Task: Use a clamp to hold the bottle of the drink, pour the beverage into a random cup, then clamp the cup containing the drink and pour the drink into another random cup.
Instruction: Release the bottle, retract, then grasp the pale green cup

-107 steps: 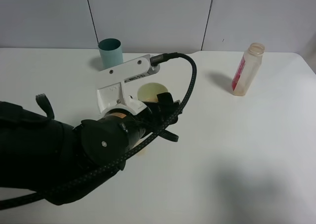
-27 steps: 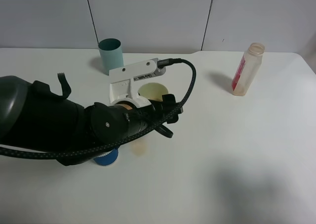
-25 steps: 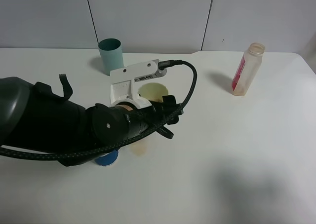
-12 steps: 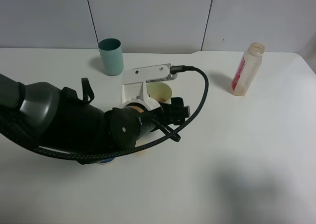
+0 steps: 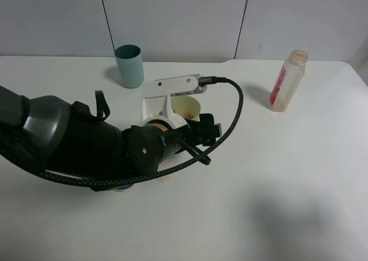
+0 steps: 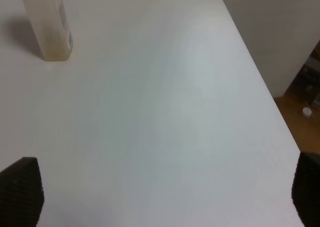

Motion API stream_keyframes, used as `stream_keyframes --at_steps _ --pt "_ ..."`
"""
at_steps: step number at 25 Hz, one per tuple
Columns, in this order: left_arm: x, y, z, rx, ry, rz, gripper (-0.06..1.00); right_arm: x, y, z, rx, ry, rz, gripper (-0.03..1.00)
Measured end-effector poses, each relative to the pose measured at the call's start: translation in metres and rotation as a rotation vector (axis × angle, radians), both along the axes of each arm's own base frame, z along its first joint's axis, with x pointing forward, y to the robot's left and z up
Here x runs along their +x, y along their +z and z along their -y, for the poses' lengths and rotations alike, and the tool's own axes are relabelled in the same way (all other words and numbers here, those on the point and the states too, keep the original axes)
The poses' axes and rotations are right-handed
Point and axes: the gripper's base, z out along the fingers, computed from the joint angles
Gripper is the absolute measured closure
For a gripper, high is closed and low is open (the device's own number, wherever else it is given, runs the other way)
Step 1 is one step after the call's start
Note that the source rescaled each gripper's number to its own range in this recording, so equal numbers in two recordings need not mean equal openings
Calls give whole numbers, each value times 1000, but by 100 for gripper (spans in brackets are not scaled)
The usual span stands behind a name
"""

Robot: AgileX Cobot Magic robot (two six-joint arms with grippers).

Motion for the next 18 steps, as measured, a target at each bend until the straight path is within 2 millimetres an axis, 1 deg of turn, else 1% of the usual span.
stream_keyframes --at_steps 6,18 --pt "-1 0 0 -1 -4 -1 21 0 0 0 0 0 0 -3" --pt "-6 8 4 -27 -24 -3 21 0 0 0 0 0 0 -3"
